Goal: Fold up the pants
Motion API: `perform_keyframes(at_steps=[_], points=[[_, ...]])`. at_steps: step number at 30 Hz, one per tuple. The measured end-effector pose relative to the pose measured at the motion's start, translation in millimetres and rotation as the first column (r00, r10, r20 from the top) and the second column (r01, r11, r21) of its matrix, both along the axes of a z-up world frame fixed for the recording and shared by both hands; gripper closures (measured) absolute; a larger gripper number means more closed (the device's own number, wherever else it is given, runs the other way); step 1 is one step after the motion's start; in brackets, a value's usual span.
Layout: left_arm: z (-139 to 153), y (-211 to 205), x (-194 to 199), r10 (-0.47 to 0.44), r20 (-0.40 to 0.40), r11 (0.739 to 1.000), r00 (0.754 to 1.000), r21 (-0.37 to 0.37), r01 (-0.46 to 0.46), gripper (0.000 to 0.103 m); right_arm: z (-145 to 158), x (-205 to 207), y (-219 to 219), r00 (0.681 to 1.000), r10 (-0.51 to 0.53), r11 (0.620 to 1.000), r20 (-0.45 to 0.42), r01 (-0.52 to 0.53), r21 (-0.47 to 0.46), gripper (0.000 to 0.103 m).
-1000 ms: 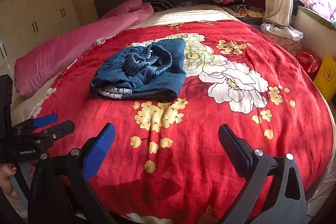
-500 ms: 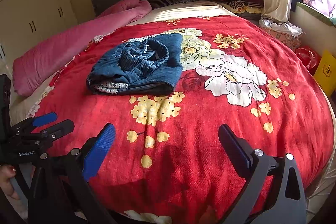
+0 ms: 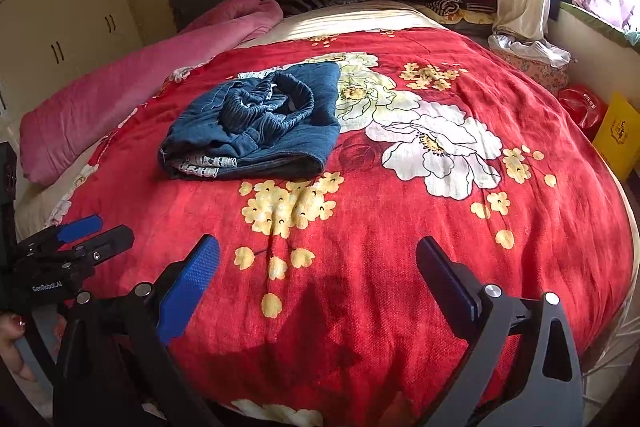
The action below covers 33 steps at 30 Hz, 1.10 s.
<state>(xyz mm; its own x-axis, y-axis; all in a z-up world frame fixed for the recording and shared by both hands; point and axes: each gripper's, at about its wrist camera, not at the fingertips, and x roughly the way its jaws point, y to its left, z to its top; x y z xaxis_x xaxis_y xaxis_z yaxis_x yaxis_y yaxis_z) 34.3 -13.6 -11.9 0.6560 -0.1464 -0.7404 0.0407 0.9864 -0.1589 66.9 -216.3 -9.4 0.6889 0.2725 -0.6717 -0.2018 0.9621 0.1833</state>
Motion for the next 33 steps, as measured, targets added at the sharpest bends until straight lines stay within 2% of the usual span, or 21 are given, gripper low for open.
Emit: perform_keyframes(at_steps=[33], points=[[2.0, 1.2, -1.4, 0.015, 0.001, 1.000, 1.000, 0.001, -0.015, 0.010, 0.2, -2.0, 1.5, 1.000, 0.000, 1.000, -0.003, 0.000, -0.019, 0.005]])
